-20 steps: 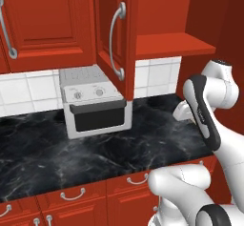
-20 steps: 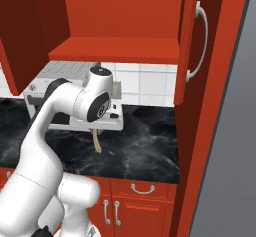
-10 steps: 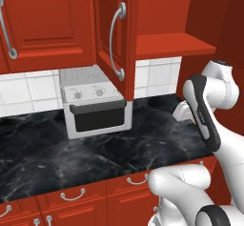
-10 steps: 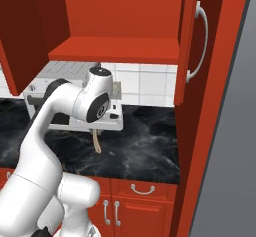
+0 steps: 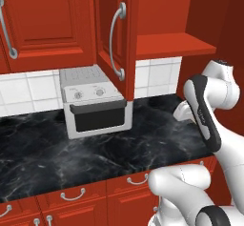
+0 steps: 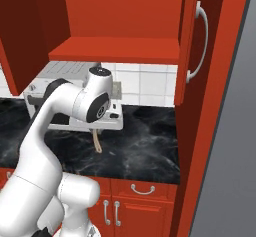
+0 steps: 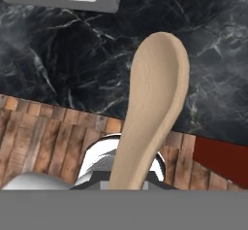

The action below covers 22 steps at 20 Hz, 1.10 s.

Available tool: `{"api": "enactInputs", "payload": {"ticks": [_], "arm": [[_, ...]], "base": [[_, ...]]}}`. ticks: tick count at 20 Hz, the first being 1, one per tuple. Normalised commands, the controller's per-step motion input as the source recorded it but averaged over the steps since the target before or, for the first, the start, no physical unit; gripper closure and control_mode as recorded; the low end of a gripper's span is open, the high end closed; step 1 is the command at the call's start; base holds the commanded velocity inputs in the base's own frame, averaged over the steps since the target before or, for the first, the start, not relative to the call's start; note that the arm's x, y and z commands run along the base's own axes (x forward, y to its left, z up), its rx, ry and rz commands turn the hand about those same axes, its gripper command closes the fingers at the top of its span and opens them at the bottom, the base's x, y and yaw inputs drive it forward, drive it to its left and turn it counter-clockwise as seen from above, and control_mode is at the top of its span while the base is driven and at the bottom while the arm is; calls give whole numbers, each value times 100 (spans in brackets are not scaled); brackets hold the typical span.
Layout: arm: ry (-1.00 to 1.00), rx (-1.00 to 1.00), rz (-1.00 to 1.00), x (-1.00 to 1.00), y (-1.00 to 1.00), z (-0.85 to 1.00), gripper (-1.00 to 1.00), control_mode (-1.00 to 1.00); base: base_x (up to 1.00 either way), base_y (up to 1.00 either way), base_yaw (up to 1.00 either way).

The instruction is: Organize the utensils by type. Pick up the wooden spoons from the counter and place them in the open cabinet. Then pick up the metallic utensils from the counter and place them in the open drawer.

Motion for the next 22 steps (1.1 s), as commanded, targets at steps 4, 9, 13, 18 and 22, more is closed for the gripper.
{"api": "enactInputs", "payload": {"ticks": [4,9,13,18,22], "arm": [[-12,4,20,-4,-11,35,100,-100],[-11,2,27,0,-1,54,100,-100],[-17,0,20,1,0,67,100,-100],[-48,-10,28,1,0,61,100,-100],[-61,-17,28,15,1,56,100,-100]], "base": [[0,0,0],[0,0,0],[0,0,0],[0,0,0],[0,0,0]]}}
